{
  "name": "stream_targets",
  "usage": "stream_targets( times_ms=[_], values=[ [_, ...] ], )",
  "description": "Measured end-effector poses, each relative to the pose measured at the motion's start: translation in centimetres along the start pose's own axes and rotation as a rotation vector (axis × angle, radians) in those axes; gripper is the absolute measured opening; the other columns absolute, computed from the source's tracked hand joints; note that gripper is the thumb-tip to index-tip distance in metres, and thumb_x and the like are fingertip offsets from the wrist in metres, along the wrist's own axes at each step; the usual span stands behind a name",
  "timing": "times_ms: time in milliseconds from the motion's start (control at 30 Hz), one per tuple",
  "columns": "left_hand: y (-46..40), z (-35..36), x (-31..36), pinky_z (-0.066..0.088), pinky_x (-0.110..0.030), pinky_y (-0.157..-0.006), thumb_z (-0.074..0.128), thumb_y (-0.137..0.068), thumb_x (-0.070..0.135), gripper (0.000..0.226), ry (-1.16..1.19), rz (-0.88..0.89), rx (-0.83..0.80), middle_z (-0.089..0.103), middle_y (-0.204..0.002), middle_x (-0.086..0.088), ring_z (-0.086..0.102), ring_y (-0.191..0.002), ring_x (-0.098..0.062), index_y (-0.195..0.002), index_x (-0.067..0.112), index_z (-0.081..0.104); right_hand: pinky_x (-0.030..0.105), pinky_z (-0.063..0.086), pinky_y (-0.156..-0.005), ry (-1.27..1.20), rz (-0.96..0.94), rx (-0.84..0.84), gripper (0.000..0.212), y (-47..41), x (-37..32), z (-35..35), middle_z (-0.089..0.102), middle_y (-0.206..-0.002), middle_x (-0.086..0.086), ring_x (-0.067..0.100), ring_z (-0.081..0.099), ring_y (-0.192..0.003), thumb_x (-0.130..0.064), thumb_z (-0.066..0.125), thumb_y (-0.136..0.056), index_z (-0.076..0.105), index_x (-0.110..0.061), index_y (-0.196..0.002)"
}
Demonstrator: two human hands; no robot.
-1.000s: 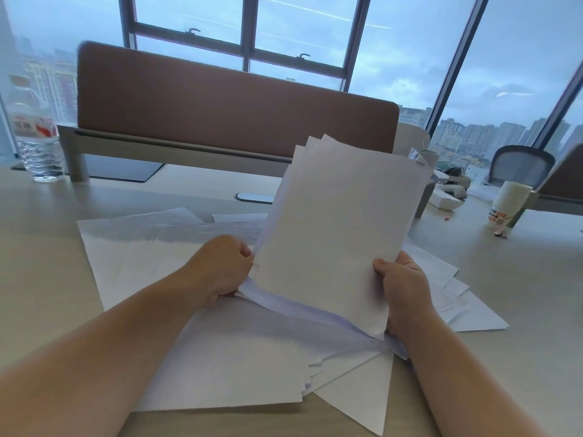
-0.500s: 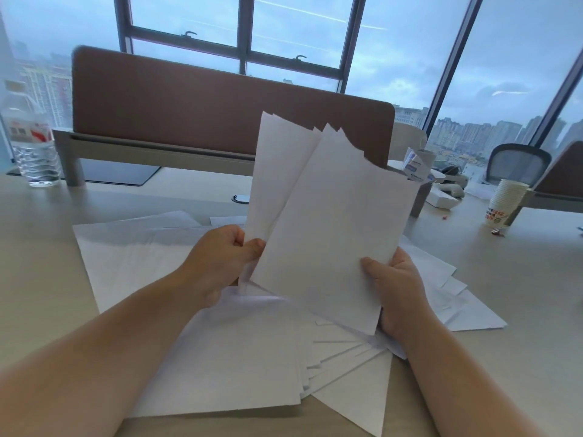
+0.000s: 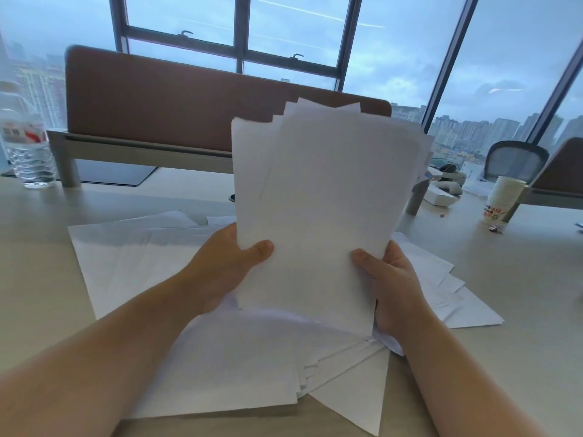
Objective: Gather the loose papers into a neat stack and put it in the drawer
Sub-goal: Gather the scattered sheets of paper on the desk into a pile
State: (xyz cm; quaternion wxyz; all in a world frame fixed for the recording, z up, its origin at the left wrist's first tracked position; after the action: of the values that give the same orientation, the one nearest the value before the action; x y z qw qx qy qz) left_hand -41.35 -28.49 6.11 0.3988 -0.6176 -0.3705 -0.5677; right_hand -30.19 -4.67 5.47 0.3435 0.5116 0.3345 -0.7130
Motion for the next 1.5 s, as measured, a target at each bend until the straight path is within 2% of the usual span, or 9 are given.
stream_targets(
  times_ms=[200,300,400,500,600,933,1100,1333,1500],
  values=[
    [0.0,0.3,1.0,0.057,-0.05,-0.099,0.057,-0.104,0.031,0.019,-0.194,0.015,-0.074,0.081,-0.102,0.002,0.076,-0.101,-0.027,-0.107,0.024,0.074,0.045,0.061,-0.084,0.241,-0.057,0.048,0.038,-0.1,0.1,-0.5,0.081,-0.098,0.003,0.03,0.076,-0.093,0.002,0.061,-0.094,0.077,-0.031,-0.099],
    [-0.5,-1.8,1.3,0.051,-0.051,-0.099,0.039,-0.089,0.065,0.06,-0.738,0.014,0.002,0.071,-0.112,-0.011,0.063,-0.111,-0.036,-0.107,0.014,0.065,0.038,0.055,-0.08,0.242,-0.086,0.18,0.041,-0.4,-0.2,-1.8,0.08,-0.09,-0.006,0.023,0.071,-0.086,-0.002,0.058,-0.094,0.077,-0.039,-0.091],
    [-0.5,-4.7,-0.4,0.042,-0.049,-0.11,0.048,-0.073,0.086,0.091,-1.301,-0.199,0.008,0.052,-0.149,-0.009,0.047,-0.136,-0.037,-0.143,0.028,0.05,0.035,0.05,-0.077,0.226,-0.078,0.284,0.036,-0.9,-0.2,-3.2,0.076,-0.081,-0.012,0.02,0.066,-0.083,-0.002,0.058,-0.094,0.075,-0.033,-0.088],
    [-0.5,-5.4,-1.6,0.045,-0.045,-0.109,0.061,-0.046,0.084,0.114,-1.25,-0.312,-0.121,0.049,-0.151,-0.007,0.051,-0.133,-0.031,-0.145,0.029,0.047,0.03,0.048,-0.072,0.237,-0.086,0.316,0.03,-1.1,-0.3,-3.6,0.074,-0.08,-0.014,0.015,0.065,-0.079,-0.001,0.058,-0.093,0.07,-0.028,-0.088],
    [-0.9,-4.3,-1.7,0.045,-0.038,-0.109,0.075,-0.06,0.073,0.104,-1.201,-0.253,-0.162,0.05,-0.153,-0.003,0.052,-0.134,-0.026,-0.149,0.026,0.047,0.03,0.049,-0.074,0.209,-0.104,0.365,0.028,-1.2,-0.4,-4.1,0.074,-0.09,-0.01,0.016,0.067,-0.085,0.0,0.059,-0.092,0.067,-0.027,-0.091],
    [-1.3,-8.2,-1.2,0.044,-0.05,-0.112,0.062,-0.04,0.101,0.141,-1.386,-0.375,0.079,0.039,-0.154,-0.015,0.046,-0.139,-0.04,-0.155,0.023,0.038,0.029,0.049,-0.073,0.178,-0.088,0.385,0.027,-1.2,-0.4,-4.3,0.073,-0.098,-0.006,0.018,0.066,-0.088,-0.001,0.059,-0.094,0.065,-0.027,-0.095],
    [-1.5,-7.9,-0.9,0.047,-0.043,-0.102,0.083,-0.058,0.079,0.124,-1.285,-0.314,0.114,0.046,-0.147,-0.019,0.052,-0.134,-0.037,-0.152,0.013,0.036,0.036,0.053,-0.083,0.2,-0.075,0.36,0.026,-1.2,0.0,-3.9,0.075,-0.1,-0.005,0.022,0.068,-0.092,-0.003,0.06,-0.094,0.067,-0.028,-0.097],
    [-1.6,-8.1,0.1,0.057,-0.04,-0.085,0.094,-0.066,0.042,0.092,-1.059,-0.25,0.19,0.064,-0.11,-0.009,0.064,-0.1,-0.032,-0.135,0.009,0.044,0.032,0.049,-0.077,0.202,-0.076,0.359,0.025,-1.0,-0.2,-4.0,0.073,-0.102,-0.006,0.018,0.066,-0.09,-0.005,0.06,-0.096,0.064,-0.029,-0.097],
    [-2.2,-7.6,-0.6,0.042,-0.031,-0.061,0.084,-0.079,0.019,0.03,-0.545,-0.269,0.185,0.061,-0.084,-0.014,0.049,-0.069,-0.026,-0.1,0.008,0.065,0.031,0.049,-0.075,0.21,-0.068,0.363,0.024,-1.0,-0.2,-3.9,0.072,-0.1,-0.006,0.017,0.065,-0.088,-0.004,0.059,-0.096,0.064,-0.028,-0.098]
  ],
)
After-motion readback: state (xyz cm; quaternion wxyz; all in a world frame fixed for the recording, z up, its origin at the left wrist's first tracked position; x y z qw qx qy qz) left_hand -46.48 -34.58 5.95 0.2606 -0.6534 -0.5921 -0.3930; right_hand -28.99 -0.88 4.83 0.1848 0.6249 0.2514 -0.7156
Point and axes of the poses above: each hand's wrist, its own y-axis away from the middle knuckle, its own z-axis out of the palm, x = y × z, the point moved 8 cm from there along -y, towards the middle knuckle
